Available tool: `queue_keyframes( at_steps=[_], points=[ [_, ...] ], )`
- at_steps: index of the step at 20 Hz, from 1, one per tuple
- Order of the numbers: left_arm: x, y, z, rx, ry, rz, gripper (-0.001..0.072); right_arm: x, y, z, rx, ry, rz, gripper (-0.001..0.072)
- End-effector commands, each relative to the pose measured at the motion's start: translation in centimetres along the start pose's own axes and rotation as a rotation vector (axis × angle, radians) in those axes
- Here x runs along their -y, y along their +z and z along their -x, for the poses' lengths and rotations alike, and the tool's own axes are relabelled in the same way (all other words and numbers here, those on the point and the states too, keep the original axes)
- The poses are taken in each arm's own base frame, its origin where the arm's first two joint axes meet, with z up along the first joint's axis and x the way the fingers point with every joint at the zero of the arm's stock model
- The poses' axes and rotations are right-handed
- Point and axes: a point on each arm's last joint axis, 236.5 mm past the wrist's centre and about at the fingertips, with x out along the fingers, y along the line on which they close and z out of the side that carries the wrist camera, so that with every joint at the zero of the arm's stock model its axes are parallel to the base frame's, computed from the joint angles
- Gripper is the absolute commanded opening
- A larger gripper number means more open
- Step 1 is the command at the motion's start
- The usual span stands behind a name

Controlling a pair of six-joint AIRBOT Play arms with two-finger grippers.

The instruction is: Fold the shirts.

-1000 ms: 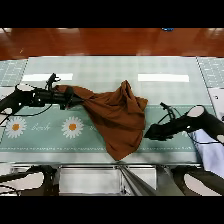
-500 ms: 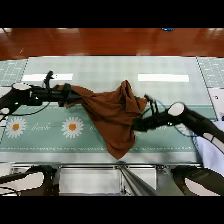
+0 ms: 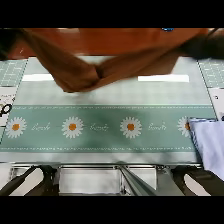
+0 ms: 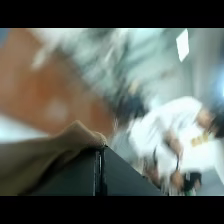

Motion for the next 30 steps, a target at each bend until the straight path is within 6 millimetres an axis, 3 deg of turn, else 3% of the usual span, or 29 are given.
queue_keyframes(
  at_steps=[1, 3, 4, 6, 8, 10, 12, 13, 15, 18, 20, 24, 27, 30],
  points=[
    [13.1, 4.4, 5.0, 0.185, -0.145, -0.247, 0.0014, -3.1, 7.6, 11.2, 0.251, -0.086, 0.16, 0.0027],
    [17.9, 4.6, 7.3, 0.252, -0.147, -0.387, 0.0014, -3.8, 7.1, 14.5, 0.263, -0.13, 0.169, 0.0027],
    [19.8, 4.6, 8.3, 0.292, -0.14, -0.445, 0.0015, -2.7, 5.5, 15.5, 0.218, -0.192, 0.133, 0.0027],
    [22.8, 4.0, 9.7, 0.347, -0.133, -0.524, 0.0014, -0.7, 2.6, 17.3, 0.136, -0.303, 0.106, 0.0027],
    [24.9, 2.3, 10.0, 0.338, -0.158, -0.544, 0.0015, -0.1, 0.8, 19.4, 0.117, -0.37, 0.104, 0.0027],
    [25.0, 1.3, 10.0, 0.332, -0.121, -0.578, 0.0015, 0.0, -0.5, 21.5, 0.131, -0.414, 0.084, 0.0028],
    [23.4, 0.7, 9.8, 0.313, -0.016, -0.568, 0.0014, 0.4, -2.6, 22.2, 0.117, -0.44, 0.041, 0.0028],
    [21.9, 0.3, 9.6, 0.286, 0.055, -0.576, 0.0015, 0.9, -4.1, 21.6, 0.082, -0.446, 0.012, 0.0027],
    [17.0, -0.7, 9.7, 0.195, 0.27, -0.588, 0.0015, 2.2, -7.9, 19.2, -0.021, -0.452, -0.037, 0.0028],
    [8.7, -2.5, 12.0, 0.044, 0.61, -0.588, 0.0015, 4.8, -13.8, 14.3, -0.195, -0.457, -0.111, 0.0027],
    [4.0, -4.0, 12.4, -0.056, 0.717, -0.548, 0.0014, 6.5, -16.7, 10.3, -0.279, -0.447, -0.141, 0.0026],
    [-7.0, -8.1, 8.2, -0.269, 0.743, -0.318, 0.0015, 10.6, -19.9, 1.6, -0.422, -0.429, -0.178, 0.0026],
    [-16.5, -9.6, 3.5, -0.382, 0.787, -0.197, 0.0014, 14.1, -22.2, -5.8, -0.52, -0.414, -0.193, 0.0025],
    [-24.8, -11.3, -0.5, -0.463, 0.822, -0.07, 0.0015, 17.9, -25.8, -12.7, -0.584, -0.348, -0.361, 0.0026]
  ],
)
